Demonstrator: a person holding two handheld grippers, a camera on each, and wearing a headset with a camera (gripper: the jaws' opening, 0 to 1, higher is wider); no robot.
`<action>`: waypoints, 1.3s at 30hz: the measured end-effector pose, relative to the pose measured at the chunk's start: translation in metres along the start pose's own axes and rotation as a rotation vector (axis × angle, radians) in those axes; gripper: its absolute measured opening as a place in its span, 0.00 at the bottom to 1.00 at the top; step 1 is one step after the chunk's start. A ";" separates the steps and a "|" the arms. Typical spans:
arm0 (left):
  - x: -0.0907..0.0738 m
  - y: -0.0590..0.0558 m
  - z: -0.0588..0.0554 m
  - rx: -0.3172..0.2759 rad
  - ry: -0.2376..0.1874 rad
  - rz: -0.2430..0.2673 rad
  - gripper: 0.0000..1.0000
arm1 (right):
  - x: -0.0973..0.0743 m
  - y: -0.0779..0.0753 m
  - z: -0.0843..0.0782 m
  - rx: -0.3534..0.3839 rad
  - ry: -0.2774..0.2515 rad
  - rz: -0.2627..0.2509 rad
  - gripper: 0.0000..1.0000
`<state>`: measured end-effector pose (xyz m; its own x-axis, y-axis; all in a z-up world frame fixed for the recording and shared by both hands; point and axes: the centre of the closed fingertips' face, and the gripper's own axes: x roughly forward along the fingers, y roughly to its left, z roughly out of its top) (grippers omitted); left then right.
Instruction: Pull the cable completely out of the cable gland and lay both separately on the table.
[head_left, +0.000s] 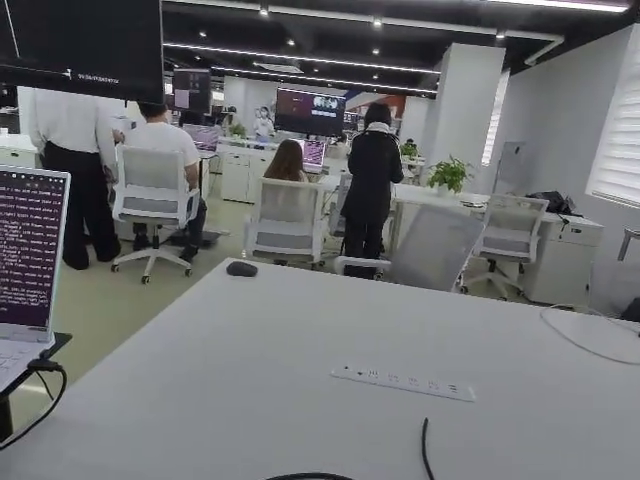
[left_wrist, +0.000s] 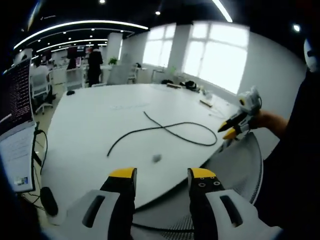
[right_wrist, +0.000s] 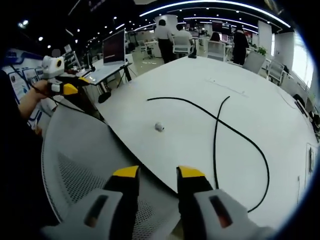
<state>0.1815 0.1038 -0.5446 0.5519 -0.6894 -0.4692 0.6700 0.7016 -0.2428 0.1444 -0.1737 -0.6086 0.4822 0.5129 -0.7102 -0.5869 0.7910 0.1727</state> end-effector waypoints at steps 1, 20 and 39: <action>0.001 0.007 -0.005 0.006 0.018 0.033 0.44 | 0.002 0.001 -0.003 0.013 0.007 0.002 0.31; 0.009 0.017 -0.005 0.038 0.038 0.117 0.60 | 0.006 -0.006 -0.011 0.046 0.050 -0.005 0.36; 0.003 0.023 -0.003 0.027 0.015 0.138 0.59 | 0.005 -0.004 -0.007 0.019 0.061 -0.006 0.36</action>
<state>0.1971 0.1186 -0.5545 0.6321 -0.5837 -0.5096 0.6013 0.7843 -0.1526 0.1447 -0.1761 -0.6176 0.4447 0.4873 -0.7515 -0.5712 0.8006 0.1811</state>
